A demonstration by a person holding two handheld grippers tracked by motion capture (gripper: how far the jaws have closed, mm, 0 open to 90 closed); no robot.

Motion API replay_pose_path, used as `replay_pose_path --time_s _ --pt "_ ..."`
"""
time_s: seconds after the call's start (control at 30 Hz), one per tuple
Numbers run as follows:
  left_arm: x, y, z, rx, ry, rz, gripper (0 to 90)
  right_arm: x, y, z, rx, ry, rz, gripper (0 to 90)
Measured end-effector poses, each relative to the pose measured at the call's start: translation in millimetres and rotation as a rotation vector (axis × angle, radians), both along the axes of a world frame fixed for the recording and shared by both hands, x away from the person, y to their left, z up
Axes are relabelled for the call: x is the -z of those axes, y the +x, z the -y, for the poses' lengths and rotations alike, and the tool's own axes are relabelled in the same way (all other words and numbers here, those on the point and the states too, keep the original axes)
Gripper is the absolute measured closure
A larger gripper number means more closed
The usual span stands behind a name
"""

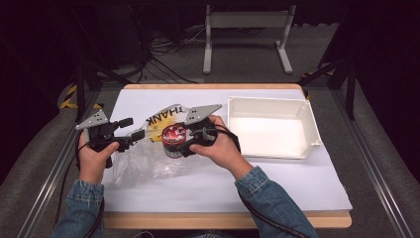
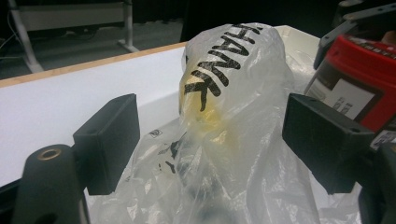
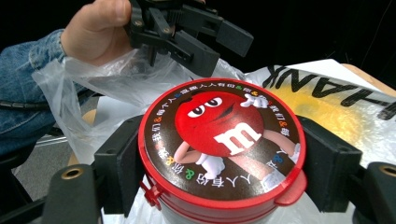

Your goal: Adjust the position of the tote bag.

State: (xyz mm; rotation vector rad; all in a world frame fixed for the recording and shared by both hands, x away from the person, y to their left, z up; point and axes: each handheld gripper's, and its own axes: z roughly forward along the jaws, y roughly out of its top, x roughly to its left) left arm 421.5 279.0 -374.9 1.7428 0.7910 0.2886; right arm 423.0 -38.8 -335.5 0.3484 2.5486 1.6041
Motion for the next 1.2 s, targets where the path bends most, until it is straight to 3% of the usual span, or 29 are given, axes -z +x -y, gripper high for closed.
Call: replay_pose_path --time_s 0.57,1.0,1.2 --pt "-9.5 -3.3 -12.5 -0.033 -0.014 0.005 17.3 -29.3 -4.4 22.4 0.026 0.006 0.015 25.2" --pt "-17.5 -8.9 -26.1 -0.032 -0.038 0.035 14.6 -39.7 -4.4 50.1 0.062 0.011 0.025 25.2" --pt "-17.9 -9.0 -28.1 -0.022 -0.041 0.025 14.5 -43.7 -2.7 69.0 0.083 0.025 0.020 25.2"
